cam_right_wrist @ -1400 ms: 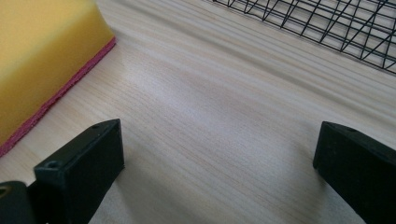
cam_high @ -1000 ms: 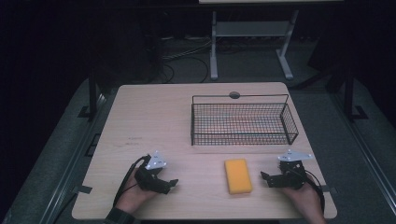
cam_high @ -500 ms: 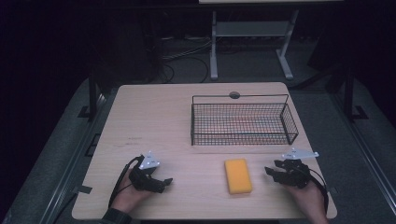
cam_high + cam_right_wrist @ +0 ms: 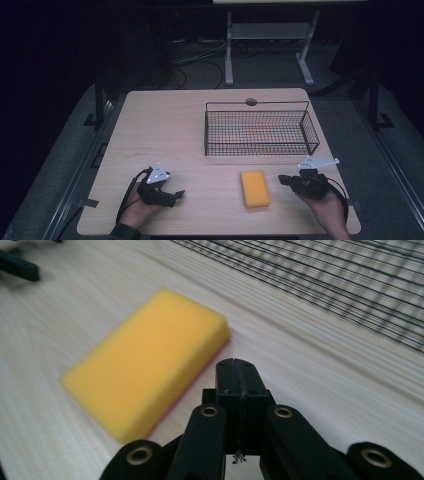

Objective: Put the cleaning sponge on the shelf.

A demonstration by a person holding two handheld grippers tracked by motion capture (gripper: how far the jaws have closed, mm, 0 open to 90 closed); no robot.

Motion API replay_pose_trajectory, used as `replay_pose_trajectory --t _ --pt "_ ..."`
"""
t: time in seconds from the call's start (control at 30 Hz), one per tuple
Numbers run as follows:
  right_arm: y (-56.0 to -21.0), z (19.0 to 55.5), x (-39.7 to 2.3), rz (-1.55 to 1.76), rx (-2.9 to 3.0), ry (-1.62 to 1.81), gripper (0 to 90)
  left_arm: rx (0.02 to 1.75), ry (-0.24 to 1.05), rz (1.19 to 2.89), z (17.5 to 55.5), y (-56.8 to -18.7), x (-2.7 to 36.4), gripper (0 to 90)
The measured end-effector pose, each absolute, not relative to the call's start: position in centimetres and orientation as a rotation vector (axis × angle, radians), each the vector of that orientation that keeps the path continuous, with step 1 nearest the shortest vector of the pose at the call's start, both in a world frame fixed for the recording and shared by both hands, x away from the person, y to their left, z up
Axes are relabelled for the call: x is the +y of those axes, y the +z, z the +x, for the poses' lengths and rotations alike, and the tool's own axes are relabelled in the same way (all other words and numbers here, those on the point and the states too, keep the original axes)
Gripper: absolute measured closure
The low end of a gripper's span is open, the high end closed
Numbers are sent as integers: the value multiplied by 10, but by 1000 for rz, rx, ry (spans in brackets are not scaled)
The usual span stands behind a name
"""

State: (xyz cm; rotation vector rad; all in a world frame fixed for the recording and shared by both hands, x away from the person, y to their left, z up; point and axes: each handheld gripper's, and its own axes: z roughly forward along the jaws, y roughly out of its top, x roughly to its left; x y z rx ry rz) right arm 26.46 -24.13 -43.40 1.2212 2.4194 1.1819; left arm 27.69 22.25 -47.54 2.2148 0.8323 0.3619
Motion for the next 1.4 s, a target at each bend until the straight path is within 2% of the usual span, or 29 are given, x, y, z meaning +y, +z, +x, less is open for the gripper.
replay_pose_trajectory --t 0.43,0.87,1.1,1.4 --pt "-425 264 -202 1102 2522 1259 896 832 362 2215 277 -475 223 129" --pt "-431 264 -154 959 2648 1276 896 832 363 2215 277 -475 223 128" --pt "-438 262 -140 926 2700 1228 896 832 362 2215 277 -475 223 129" --pt "-443 264 -142 952 2719 1173 896 832 362 2215 277 -475 223 129"
